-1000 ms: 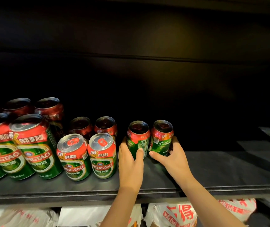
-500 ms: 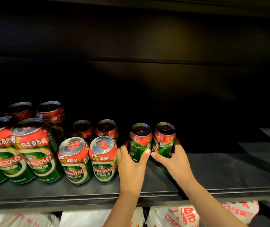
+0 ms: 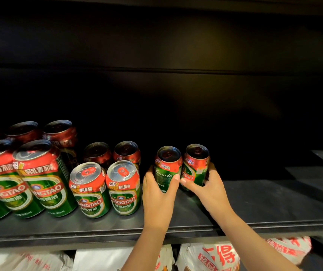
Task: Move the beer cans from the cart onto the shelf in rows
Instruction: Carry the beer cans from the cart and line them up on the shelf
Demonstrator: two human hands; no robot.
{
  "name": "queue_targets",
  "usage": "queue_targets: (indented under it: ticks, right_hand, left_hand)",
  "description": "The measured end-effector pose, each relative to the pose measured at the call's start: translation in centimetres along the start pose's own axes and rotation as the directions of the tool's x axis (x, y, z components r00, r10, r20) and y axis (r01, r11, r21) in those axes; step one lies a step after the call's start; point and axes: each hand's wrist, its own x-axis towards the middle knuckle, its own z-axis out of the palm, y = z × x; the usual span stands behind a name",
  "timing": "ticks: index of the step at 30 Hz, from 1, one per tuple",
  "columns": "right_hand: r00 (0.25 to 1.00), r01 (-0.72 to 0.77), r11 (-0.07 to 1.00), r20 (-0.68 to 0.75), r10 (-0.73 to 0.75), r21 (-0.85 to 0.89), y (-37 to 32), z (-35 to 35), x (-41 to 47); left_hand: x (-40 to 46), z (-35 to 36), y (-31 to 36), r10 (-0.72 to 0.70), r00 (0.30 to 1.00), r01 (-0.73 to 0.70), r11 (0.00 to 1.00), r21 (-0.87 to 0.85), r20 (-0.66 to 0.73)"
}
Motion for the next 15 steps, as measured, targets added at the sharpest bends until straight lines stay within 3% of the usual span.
queue_targets:
  ticks: [6,15]
  right_hand:
    - [1.000,-0.017,1.000,-0.016,0.017,0.002,-0.20,-0.08,-0.06]
    - [0.999,-0.018,1.000,-0.035,0.018,0.020,-0.30,-0.21,-0.23]
  left_hand:
    - [0.03,-0.04,0.09,0.027,1.000,-0.027,0.998,0.061,0.004]
    - [0.10,-0.14,0.66,-0.050,0.999,0.050,0.999,-0.008,0.021]
